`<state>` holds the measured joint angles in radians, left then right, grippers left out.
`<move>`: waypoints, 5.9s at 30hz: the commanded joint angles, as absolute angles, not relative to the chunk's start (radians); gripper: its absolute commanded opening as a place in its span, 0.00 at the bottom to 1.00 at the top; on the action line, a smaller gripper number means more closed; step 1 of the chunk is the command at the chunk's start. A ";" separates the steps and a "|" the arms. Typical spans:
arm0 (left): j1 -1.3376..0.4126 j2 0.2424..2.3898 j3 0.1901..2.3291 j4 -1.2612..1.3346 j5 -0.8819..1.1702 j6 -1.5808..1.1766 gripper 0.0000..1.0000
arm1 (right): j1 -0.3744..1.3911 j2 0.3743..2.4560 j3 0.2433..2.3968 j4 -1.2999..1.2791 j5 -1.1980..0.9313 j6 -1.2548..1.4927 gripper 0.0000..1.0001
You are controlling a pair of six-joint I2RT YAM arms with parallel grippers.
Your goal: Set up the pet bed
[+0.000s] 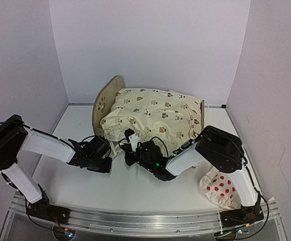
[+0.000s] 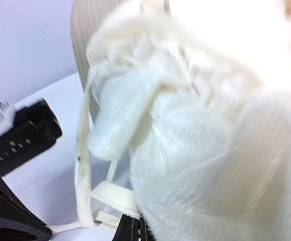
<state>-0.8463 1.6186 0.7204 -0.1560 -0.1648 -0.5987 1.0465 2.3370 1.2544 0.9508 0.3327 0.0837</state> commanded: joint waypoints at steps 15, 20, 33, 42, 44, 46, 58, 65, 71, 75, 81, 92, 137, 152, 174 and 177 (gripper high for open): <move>-0.827 1.551 0.641 -0.253 -0.270 -0.709 0.00 | 1.046 2.101 1.275 0.906 0.349 -0.100 0.00; -0.811 1.530 0.631 -0.256 -0.261 -0.721 0.00 | 1.047 2.106 1.327 0.868 0.357 -0.117 0.00; -0.705 1.477 0.617 -0.244 -0.239 -0.711 0.00 | 1.046 2.150 1.454 0.804 0.352 -0.127 0.00; -0.567 1.474 0.636 -0.206 -0.169 -0.634 0.00 | 1.042 2.205 1.621 0.742 0.408 -0.219 0.00; -0.546 1.491 0.656 -0.204 -0.170 -0.617 0.00 | 1.030 2.222 1.671 0.716 0.410 -0.235 0.00; -0.520 1.513 0.672 -0.201 -0.172 -0.604 0.00 | 1.016 2.233 1.713 0.683 0.403 -0.238 0.00; -0.418 1.678 0.730 -0.135 -0.061 -0.565 0.00 | 0.923 2.188 1.720 0.643 0.401 -0.204 0.00; -0.400 1.773 0.793 -0.140 -0.065 -0.560 0.00 | 0.897 2.164 1.667 0.640 0.398 -0.200 0.00; -0.390 1.809 0.850 -0.155 -0.053 -0.550 0.00 | 0.893 2.075 1.527 0.636 0.330 -0.145 0.00; -0.389 1.824 0.866 -0.162 -0.061 -0.544 0.00 | 0.893 2.005 1.399 0.635 0.252 -0.054 0.00; -0.386 1.844 0.885 -0.164 -0.065 -0.540 0.00 | 0.893 1.919 1.230 0.628 0.101 0.072 0.00; -0.366 1.847 0.933 -0.189 -0.079 -0.530 0.00 | 0.894 1.872 1.051 0.630 -0.023 0.156 0.00; -0.345 1.812 0.877 -0.086 -0.144 -0.525 0.00 | 0.894 2.040 0.880 0.772 -0.114 0.238 0.09; -0.344 1.707 0.799 -0.031 -0.198 -0.525 0.33 | 0.893 1.965 0.793 0.774 -0.035 0.232 0.31; -0.346 1.319 0.664 0.009 -0.181 -0.428 0.86 | 0.894 1.796 0.650 0.764 0.037 0.250 0.83; -0.346 1.268 0.660 0.006 -0.160 -0.408 0.90 | 0.893 1.768 0.644 0.730 0.037 0.254 0.92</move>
<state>-0.3504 1.3431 0.6639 -0.0166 -0.1924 -0.4594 0.8970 1.8338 0.6555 0.7493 0.0254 0.2405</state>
